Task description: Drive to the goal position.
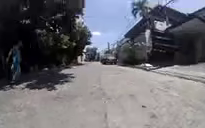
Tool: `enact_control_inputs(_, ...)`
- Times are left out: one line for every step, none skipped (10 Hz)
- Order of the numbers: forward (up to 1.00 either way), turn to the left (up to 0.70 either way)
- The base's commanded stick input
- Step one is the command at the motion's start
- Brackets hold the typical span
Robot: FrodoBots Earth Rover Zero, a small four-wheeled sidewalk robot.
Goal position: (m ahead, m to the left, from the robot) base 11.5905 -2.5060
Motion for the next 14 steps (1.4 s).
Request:
enact_control_inputs(1.0,-0.04)
enact_control_inputs(1.0,0.05)
enact_control_inputs(1.0,0.05)
enact_control_inputs(1.0,-0.15)
enact_control_inputs(1.0,-0.35)
enact_control_inputs(1.0,-0.35)
enact_control_inputs(1.0,-0.35)
enact_control_inputs(1.0,-0.27)
enact_control_inputs(1.0,-0.16)
enact_control_inputs(1.0,-0.05)
enact_control_inputs(1.0,0.05)
enact_control_inputs(1.0,0.05)
enact_control_inputs(1.0,0.05)
enact_control_inputs(1.0,-0.18)
